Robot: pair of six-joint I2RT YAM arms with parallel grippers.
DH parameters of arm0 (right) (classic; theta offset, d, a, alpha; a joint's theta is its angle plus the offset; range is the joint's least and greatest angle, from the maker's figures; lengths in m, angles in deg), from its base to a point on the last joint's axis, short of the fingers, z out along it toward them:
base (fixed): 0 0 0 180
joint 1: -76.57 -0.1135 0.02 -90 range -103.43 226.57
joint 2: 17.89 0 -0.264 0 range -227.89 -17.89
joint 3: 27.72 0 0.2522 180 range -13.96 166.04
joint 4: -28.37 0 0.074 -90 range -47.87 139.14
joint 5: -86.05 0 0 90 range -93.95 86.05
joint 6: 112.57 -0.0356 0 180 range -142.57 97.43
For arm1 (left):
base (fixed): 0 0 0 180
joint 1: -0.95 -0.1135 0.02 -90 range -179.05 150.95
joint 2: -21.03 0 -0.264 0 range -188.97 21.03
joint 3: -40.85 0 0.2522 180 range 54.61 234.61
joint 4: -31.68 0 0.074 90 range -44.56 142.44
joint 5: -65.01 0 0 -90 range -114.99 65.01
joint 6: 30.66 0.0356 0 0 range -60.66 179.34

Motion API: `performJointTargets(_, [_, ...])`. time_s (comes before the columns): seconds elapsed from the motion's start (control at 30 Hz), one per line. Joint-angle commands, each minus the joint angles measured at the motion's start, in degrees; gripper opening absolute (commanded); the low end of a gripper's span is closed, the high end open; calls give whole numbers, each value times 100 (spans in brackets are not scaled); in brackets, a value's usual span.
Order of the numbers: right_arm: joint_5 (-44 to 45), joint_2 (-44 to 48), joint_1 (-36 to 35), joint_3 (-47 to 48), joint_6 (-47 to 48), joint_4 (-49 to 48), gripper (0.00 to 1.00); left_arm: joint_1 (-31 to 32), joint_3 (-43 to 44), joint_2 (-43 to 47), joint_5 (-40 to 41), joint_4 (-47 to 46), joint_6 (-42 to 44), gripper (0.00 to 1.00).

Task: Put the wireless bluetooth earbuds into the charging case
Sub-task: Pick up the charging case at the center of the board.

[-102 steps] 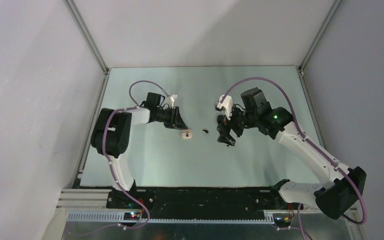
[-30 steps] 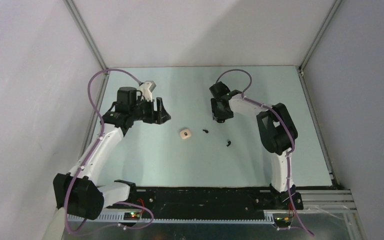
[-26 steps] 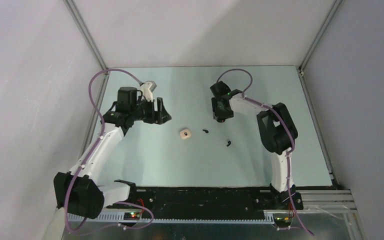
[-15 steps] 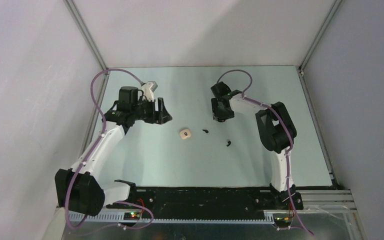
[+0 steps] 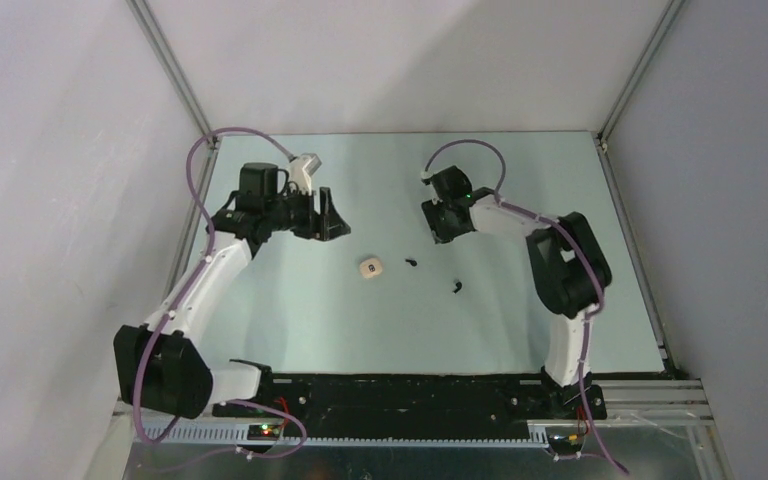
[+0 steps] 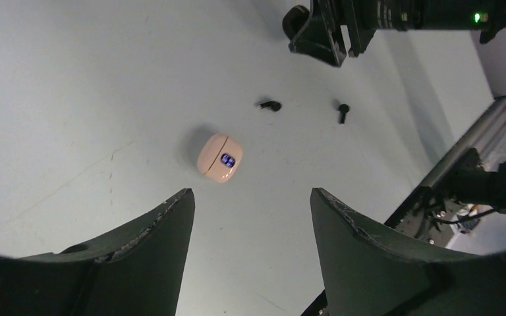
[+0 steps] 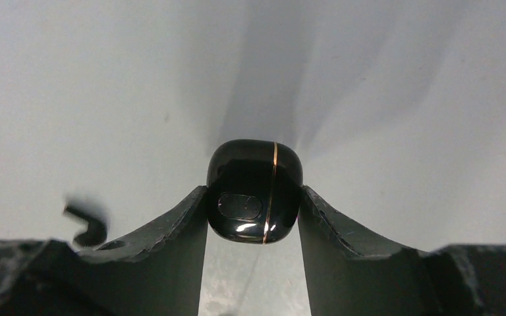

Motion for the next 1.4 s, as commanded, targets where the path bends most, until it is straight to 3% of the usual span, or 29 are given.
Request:
performJointTargets(0.0, [-806,1652,-144,-778,1741,-1307,4,18,625,-260,-999,-351,325,70])
performJointTargets(0.03, [-929,1913,-172,-1208,2167,-1573,0,23,765,-363,-1148,-411,338,70])
performJointTargets(0.23, [-1714,3911,-637,-2881,3638,-3999,0,292,1342,-543,-2042,-732,721,70])
performJointTargets(0.43, [-1611,4480,-1313,-3591,4665,-5685,0,881,1510,-283,-1926,-790,1453,72])
performJointTargets(0.67, [-1451,4447,-1678,-3635,5192,-6230,0,1165,1502,-143,-1574,-796,1567,71])
performJointTargets(1.1, [-1278,4445,-1855,-3636,5447,-6375,0,1546,1499,-427,-1245,-1282,817,68])
performJointTargets(1.37, [-1176,4514,-1909,-3642,5563,-6299,0,1550,1529,-535,-1397,-1451,422,59])
